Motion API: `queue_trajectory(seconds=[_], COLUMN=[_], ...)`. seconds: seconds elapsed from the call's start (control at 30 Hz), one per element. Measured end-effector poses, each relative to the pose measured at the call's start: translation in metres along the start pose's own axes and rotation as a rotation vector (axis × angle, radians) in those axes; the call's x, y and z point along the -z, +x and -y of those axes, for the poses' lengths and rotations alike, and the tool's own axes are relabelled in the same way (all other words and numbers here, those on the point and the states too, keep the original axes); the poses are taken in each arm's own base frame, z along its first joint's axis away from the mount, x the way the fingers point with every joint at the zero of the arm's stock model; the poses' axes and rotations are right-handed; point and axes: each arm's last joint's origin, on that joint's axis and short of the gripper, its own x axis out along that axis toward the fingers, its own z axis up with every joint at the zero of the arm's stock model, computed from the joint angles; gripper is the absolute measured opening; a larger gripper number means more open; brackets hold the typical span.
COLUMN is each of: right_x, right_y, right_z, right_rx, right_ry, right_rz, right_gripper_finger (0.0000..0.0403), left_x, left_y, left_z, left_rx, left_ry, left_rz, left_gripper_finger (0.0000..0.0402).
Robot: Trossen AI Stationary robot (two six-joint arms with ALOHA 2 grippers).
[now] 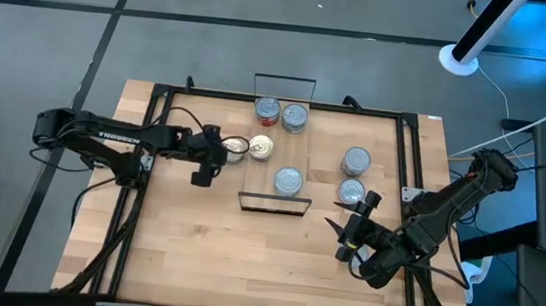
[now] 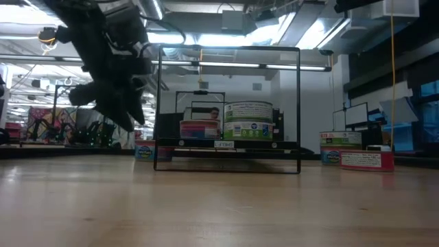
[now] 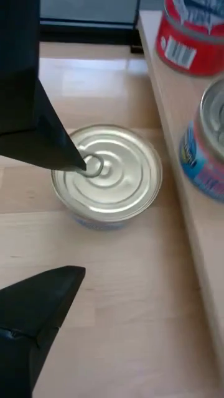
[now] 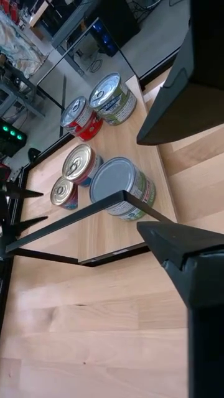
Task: Stack canned seafood by type on shelf
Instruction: Stack the blue and pink tuna can on top of the other blue and pink tuna can on the shelf
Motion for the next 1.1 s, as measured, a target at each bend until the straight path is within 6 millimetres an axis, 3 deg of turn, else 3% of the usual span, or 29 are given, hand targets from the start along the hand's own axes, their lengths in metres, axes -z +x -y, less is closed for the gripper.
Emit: queue_trajectory(seconds=[0.5, 1.1], right_x=[0.000, -0.001], right_y=[0.000, 0.000], right_z=[0.000, -0.001], right_rx=[-0.003, -0.004], right_ry=[0.006, 0.009], right_rz=[0.003, 0.005], right_gripper_finger=[0.0214, 0.0214], left_x=[0.016, 0.018], left_y=[0.017, 0.027], left_z=[0.010, 0.013], left_rx=[-0.044, -0.056], left_ry=[0.126, 0.190], left_rz=[0.050, 0.060], left_gripper_finger=[0.0165, 0.0131])
